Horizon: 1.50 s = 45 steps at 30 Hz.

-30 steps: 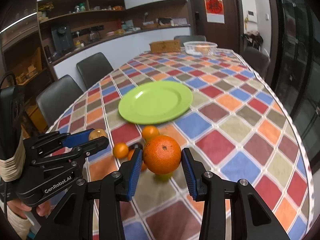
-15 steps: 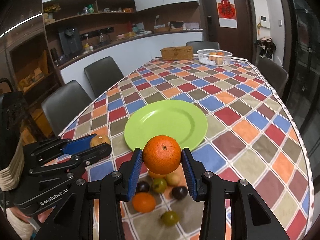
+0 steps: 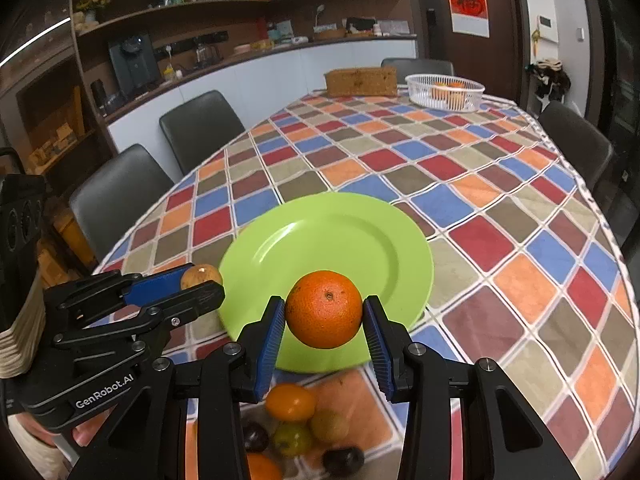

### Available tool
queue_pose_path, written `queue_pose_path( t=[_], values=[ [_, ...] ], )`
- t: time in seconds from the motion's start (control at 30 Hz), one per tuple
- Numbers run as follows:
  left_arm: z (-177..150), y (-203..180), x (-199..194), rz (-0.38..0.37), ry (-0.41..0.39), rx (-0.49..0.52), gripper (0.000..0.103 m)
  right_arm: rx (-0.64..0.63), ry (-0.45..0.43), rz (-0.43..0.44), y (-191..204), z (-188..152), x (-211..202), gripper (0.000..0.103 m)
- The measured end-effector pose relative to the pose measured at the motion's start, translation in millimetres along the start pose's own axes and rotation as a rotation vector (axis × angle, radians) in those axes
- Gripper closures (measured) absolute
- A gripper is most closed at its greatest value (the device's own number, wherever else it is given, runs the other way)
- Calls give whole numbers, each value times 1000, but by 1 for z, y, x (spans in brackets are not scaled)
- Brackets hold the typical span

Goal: Organize fruits
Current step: 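Carry both fruits onto the green plate and open both tools, then withdraw both tools from the plate back toward the fruit cluster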

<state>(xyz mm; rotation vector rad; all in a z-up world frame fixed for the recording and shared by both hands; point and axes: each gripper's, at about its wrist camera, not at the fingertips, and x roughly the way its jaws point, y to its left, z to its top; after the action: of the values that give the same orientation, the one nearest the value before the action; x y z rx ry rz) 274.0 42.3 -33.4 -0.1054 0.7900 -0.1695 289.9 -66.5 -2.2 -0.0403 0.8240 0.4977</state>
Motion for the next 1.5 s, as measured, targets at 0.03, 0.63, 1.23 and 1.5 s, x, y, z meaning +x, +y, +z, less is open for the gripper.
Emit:
queue_pose_path(
  t=[0.03, 0.63, 1.23, 1.5],
  values=[
    [1, 2, 6, -1, 9, -3, 76, 0, 6, 1, -1, 1, 5, 62],
    [3, 18, 69, -8, 145, -38, 75, 57, 146, 11, -26, 5, 71, 61],
    [7, -3, -23, 32, -19, 8, 60, 20, 13, 1, -3, 8, 0, 59],
    [-4, -17, -80, 36, -97, 39, 56, 34, -70, -24, 13, 0, -55, 51]
  ],
)
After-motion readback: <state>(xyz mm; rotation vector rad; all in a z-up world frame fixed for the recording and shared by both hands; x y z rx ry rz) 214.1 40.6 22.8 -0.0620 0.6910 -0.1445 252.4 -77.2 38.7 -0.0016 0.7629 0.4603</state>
